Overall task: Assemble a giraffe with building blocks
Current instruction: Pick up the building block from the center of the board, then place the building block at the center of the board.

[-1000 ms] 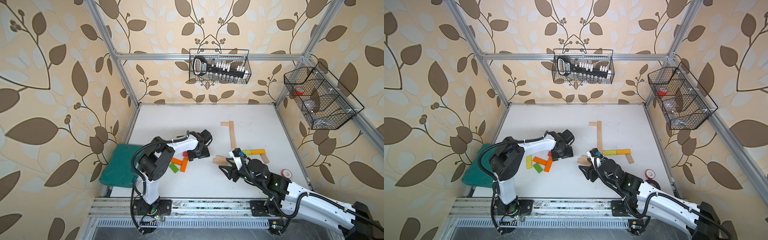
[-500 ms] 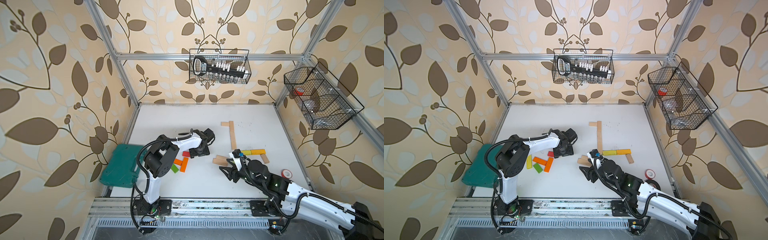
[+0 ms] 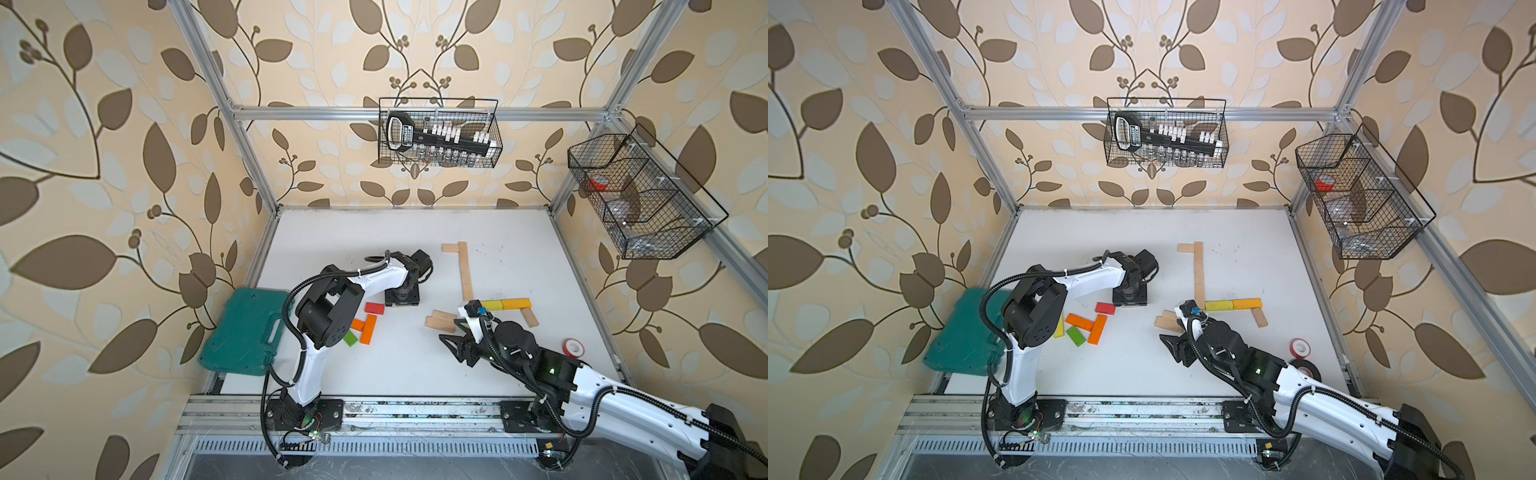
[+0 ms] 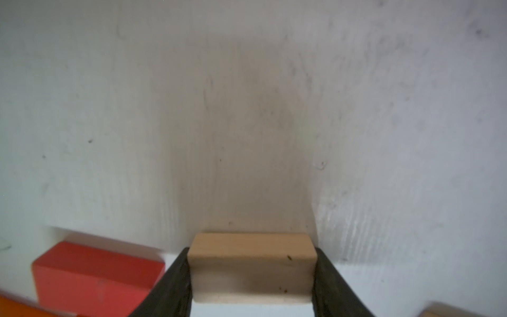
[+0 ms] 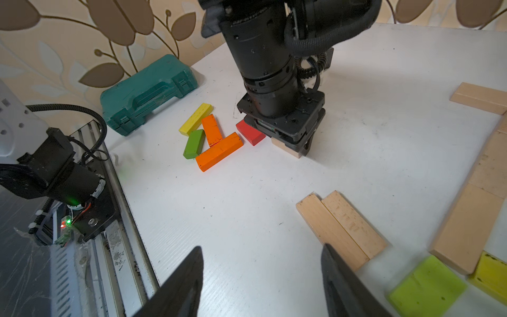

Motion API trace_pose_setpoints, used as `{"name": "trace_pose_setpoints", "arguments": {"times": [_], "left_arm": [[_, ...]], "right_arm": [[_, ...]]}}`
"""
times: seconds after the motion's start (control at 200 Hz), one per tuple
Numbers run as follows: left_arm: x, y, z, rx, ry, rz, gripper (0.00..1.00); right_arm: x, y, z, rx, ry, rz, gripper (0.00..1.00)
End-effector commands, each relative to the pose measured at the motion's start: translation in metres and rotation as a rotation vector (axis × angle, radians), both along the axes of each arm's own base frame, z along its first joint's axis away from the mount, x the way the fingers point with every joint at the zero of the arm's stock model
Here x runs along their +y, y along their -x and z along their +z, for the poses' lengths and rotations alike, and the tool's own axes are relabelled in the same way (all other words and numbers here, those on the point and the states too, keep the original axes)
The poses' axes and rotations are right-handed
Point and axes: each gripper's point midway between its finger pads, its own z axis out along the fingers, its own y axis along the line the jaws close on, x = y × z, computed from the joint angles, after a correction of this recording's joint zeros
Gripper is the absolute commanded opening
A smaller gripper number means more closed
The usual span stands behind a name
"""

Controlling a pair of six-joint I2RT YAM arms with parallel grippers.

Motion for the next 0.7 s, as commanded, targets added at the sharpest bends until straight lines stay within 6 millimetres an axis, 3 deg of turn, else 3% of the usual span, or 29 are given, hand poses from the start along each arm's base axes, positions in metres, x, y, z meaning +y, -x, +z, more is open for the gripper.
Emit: {"name": "trace_pose_setpoints", "arguments": {"times": [0.0, 0.125, 0.3, 0.57, 0.585, 0.695], "left_arm": [[0.029, -0.03, 0.015, -0.006, -0.055, -0.045, 0.45], [0.047, -0.066, 0.026, -0.02, -0.073, -0.074, 0.45], [0.055, -0.106, 0.019, -0.031, -0.045, -0.113, 0.46], [0.072, -0.142, 0.009, -0.048, -0.024, -0.112, 0.46], [0.07, -0.15, 0.017, -0.074, -0.015, -0.112, 0.46], [0.077, -0.165, 0.019, -0.091, -0.01, -0.109, 0.47]], "right_arm": [[-0.001, -0.001, -0.002, -0.006, 0.012, -0.011, 0.65], [0.001, -0.003, -0.004, -0.002, 0.02, -0.013, 0.65], [0.004, -0.006, -0.01, 0.012, 0.038, -0.015, 0.65], [0.005, -0.01, -0.013, 0.014, 0.059, -0.027, 0.65], [0.005, -0.01, -0.013, 0.016, 0.059, -0.027, 0.65], [0.005, -0.011, -0.015, 0.02, 0.064, -0.031, 0.65]]}}
